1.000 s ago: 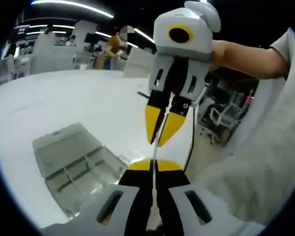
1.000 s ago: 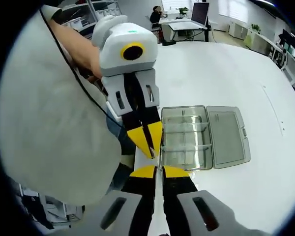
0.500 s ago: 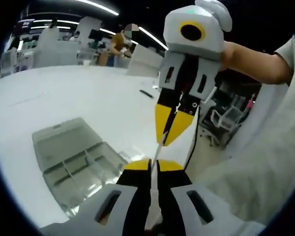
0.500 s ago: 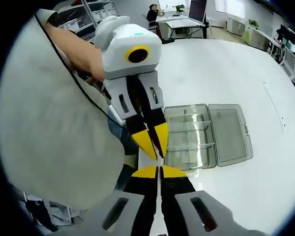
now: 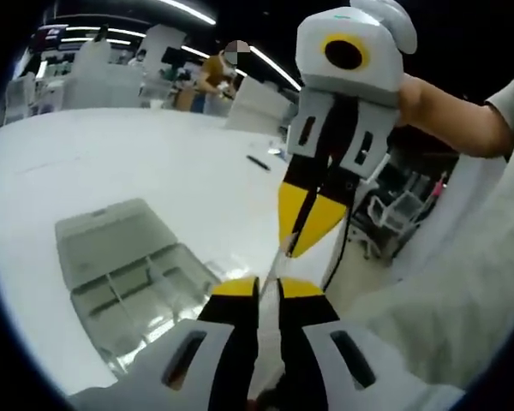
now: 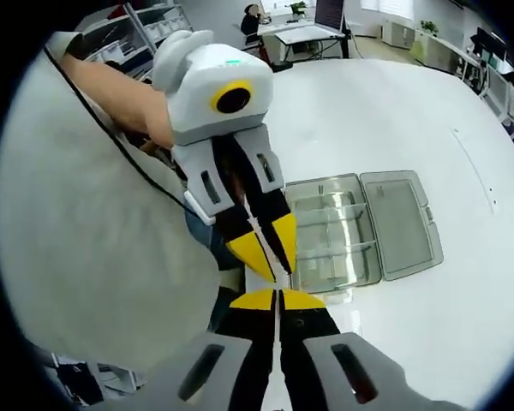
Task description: Insert the divider into the dual guide fixture by aligning both edges with the guide slots and pushing it downward to the bottom, including one-sided entry, uneven engagement, binding, and posture correction.
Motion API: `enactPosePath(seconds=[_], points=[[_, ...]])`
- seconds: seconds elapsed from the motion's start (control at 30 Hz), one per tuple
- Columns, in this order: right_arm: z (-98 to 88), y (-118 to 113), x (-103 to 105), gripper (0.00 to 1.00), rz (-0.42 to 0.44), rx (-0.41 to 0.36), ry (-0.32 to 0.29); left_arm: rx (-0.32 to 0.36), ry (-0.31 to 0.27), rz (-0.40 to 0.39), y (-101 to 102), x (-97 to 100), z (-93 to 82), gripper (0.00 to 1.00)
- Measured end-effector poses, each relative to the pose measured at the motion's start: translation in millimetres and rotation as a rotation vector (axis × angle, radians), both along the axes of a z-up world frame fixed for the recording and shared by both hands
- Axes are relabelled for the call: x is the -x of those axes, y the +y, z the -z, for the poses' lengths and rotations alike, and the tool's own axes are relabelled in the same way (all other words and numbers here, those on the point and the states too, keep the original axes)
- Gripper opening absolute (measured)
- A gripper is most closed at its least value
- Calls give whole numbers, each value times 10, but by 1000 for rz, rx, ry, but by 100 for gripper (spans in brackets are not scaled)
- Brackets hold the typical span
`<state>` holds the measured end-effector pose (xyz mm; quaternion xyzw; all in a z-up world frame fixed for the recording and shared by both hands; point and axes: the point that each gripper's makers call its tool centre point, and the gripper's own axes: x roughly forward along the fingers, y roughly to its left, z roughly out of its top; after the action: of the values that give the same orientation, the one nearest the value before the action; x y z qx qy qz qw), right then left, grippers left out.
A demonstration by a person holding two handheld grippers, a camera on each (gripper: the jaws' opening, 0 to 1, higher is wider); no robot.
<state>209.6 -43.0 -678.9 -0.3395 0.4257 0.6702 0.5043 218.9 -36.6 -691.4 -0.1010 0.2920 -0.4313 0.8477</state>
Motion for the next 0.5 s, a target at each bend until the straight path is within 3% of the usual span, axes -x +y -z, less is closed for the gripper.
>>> enactPosePath(seconds=[0.4, 0.5], points=[[-30, 34, -17, 0, -16, 10, -22, -21, -37, -15, 3, -27, -24, 10], [-20, 19, -52, 0, -20, 22, -38, -45, -58, -6, -7, -29, -16, 17]])
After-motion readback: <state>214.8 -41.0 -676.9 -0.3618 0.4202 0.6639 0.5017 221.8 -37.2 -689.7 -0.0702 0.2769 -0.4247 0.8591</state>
